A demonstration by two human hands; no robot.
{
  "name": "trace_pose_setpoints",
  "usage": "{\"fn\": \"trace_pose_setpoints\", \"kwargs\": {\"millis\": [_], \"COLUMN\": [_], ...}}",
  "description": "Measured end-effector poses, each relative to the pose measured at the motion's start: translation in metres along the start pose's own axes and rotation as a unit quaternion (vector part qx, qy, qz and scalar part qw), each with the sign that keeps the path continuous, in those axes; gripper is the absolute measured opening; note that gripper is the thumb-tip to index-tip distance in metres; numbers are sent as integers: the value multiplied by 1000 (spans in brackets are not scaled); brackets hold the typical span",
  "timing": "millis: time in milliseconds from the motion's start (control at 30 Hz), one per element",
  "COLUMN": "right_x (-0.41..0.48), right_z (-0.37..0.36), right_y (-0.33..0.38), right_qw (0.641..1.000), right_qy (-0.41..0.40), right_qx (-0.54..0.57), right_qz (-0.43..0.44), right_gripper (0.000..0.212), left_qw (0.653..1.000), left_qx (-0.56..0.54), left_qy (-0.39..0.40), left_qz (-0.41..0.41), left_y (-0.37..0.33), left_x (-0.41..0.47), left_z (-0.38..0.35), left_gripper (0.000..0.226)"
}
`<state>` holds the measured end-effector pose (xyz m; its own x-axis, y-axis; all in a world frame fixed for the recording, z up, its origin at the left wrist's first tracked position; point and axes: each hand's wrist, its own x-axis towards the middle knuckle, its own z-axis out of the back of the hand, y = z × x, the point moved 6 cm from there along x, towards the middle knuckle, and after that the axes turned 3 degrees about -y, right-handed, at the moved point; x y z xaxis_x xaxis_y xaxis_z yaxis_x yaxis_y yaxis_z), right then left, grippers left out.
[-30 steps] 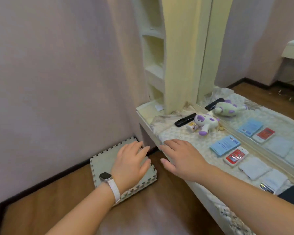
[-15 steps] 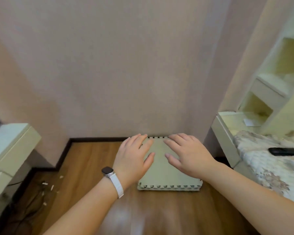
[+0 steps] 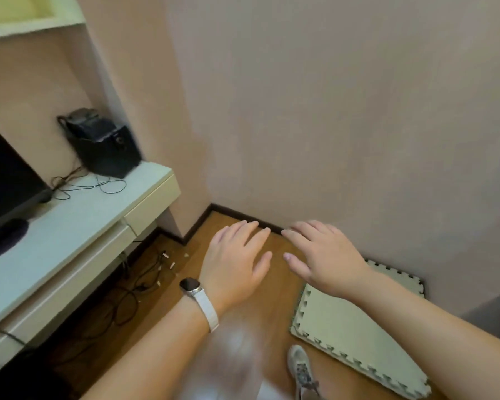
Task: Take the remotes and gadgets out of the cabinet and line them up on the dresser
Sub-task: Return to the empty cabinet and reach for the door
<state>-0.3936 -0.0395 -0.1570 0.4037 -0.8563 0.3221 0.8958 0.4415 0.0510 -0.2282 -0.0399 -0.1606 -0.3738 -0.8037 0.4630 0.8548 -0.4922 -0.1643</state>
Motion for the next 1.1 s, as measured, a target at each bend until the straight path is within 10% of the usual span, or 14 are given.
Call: {"fn": "trace_pose_setpoints", "kwargs": {"millis": [1100], "right_x": [371], "right_z": [-27], "right_y": [-16], "right_qw": [946], "right_qy": [-97], "right_qx": [131], "right_qz": [281], "right_gripper": [51], "left_qw": [943], "left_qx": [245], "left_qy": [-81], "left_qz": [211], "left_y": [206], "left_x": [178], "left_z": [53], "left_gripper": [42]}}
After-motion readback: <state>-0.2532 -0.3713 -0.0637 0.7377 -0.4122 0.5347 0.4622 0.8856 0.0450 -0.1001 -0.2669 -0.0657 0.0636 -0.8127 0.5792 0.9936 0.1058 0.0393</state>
